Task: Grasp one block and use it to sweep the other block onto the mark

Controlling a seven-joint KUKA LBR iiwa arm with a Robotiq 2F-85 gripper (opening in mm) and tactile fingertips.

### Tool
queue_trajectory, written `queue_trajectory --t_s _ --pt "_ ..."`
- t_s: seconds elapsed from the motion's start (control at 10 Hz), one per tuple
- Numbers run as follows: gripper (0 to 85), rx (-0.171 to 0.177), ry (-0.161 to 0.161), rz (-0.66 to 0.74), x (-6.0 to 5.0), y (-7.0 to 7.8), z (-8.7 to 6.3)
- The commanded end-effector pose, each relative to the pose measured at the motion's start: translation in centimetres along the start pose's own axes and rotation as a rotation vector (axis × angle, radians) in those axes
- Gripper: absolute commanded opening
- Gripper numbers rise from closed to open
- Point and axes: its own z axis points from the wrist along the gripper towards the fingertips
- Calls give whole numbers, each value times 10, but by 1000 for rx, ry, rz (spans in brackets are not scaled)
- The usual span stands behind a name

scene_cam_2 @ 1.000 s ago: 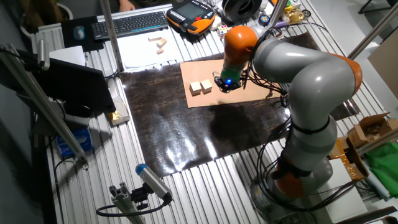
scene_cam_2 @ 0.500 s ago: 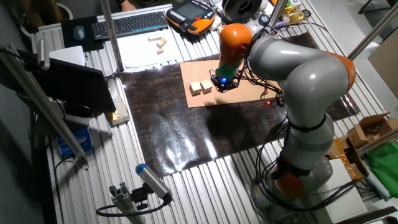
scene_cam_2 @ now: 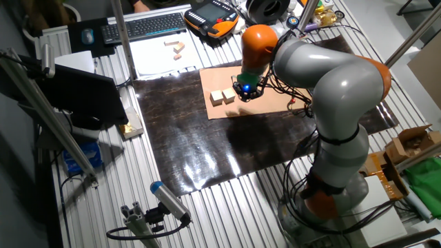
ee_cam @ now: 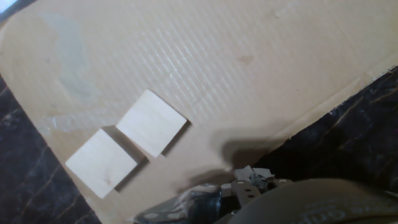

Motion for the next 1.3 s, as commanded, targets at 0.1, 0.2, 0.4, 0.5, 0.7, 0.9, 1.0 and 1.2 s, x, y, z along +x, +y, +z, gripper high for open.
queue_trajectory --t_s 0.1,0.2,0.4,0.5,0.7,0.9,1.0,1.2 --pt "7 -21 15 10 0 0 0" --pt "7 -24 6 15 0 0 0" --pt "7 -38 2 24 0 0 0" --pt "7 -36 -12 36 0 0 0" --pt "7 -30 -24 93 0 0 0" --pt "7 -24 -29 118 0 0 0" --pt "7 -38 -5 133 0 0 0" --pt "7 -39 4 176 0 0 0"
